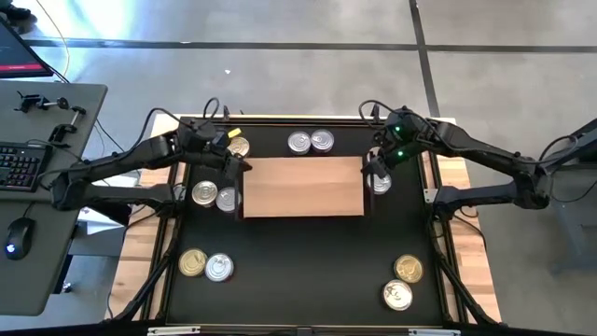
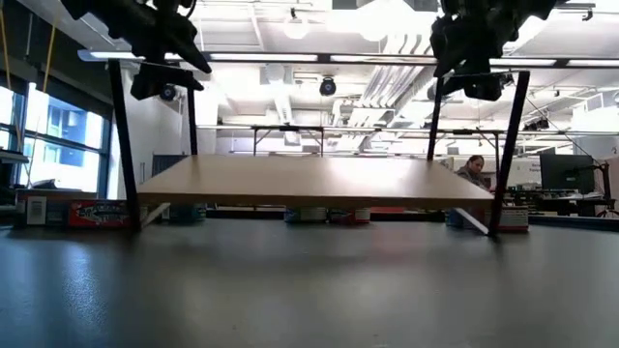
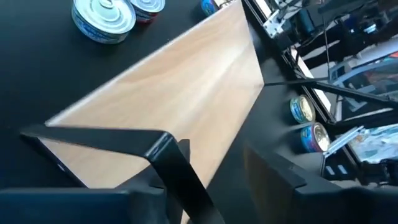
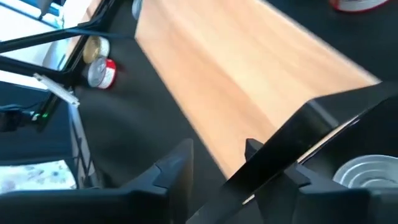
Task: Stack canned seafood by type on shelf
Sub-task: Move the shelf to the center
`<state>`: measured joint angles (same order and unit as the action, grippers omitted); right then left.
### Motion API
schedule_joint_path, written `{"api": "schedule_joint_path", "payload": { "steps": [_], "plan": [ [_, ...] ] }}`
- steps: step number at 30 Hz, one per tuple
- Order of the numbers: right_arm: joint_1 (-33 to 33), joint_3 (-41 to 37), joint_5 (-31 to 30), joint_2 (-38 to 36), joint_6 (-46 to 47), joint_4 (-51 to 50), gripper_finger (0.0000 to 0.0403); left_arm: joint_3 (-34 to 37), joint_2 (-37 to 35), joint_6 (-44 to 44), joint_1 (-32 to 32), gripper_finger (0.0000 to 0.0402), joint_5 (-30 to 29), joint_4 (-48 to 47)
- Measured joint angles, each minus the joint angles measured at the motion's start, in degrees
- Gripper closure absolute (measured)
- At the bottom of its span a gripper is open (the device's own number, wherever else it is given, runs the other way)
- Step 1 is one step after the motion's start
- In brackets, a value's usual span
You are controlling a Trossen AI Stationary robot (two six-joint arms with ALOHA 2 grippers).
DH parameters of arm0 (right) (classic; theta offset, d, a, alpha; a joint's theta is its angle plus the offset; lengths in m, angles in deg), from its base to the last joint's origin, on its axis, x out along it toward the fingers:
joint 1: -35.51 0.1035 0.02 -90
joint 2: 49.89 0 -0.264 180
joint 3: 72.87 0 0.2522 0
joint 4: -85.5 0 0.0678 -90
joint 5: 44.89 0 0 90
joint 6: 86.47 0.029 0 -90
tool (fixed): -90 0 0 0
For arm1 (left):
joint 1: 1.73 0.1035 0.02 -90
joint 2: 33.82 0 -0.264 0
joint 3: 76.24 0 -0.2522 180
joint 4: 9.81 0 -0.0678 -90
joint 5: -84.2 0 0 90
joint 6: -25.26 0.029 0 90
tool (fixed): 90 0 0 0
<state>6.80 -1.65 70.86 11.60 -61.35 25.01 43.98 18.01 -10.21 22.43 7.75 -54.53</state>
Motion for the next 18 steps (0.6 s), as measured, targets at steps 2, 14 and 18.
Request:
{"api": "schedule_joint_path", "payload": {
  "steps": [2,14,18],
  "plan": [
    [-0.40,0.00,-1.43,0.00,0.01,-0.02,0.0256,0.00,0.00,1.54,1.34,0.0251,0.77,-0.13],
    [-2.84,0.00,-6.89,-0.04,-4.35,-0.94,0.0256,0.02,0.02,13.01,7.23,0.0239,-3.43,1.40],
    [-3.93,0.00,-7.01,-0.06,-7.10,-1.79,0.0255,0.00,0.08,15.83,8.42,0.0239,-4.06,1.64]
  ]
}}
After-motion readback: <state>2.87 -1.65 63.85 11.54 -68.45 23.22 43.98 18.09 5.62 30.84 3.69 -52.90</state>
